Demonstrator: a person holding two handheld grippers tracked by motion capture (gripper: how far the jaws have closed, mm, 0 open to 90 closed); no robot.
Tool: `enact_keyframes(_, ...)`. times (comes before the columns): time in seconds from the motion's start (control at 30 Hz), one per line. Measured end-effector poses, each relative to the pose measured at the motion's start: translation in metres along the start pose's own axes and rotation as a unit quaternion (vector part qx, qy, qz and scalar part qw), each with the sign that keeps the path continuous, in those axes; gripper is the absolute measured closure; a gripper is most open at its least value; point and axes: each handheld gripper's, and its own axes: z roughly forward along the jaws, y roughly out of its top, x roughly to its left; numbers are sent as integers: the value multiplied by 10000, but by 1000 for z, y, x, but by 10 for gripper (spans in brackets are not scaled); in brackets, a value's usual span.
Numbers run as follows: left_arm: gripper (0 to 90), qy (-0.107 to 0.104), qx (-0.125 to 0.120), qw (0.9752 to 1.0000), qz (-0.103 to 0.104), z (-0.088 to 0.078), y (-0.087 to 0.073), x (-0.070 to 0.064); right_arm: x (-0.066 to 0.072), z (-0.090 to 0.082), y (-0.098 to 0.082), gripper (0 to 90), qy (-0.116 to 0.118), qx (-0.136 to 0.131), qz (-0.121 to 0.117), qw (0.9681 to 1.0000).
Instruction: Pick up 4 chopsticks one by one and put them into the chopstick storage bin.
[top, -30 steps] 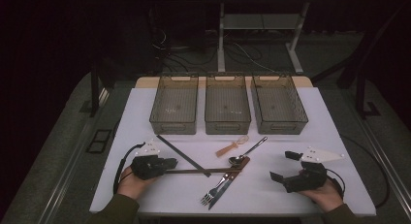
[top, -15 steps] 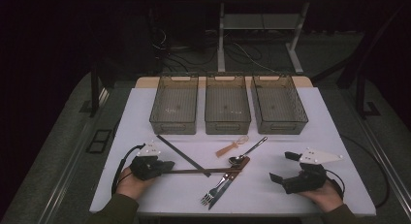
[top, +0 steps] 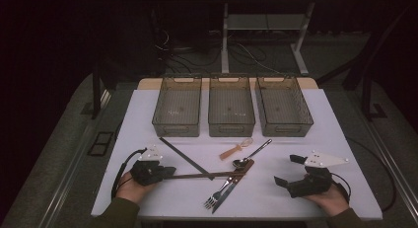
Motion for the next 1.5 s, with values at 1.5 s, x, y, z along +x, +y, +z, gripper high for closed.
enact_keyframes(1.5,897,-511,421,9970,392,-3,1,-23,0,-1,-1,16,-39,-16,5,10000)
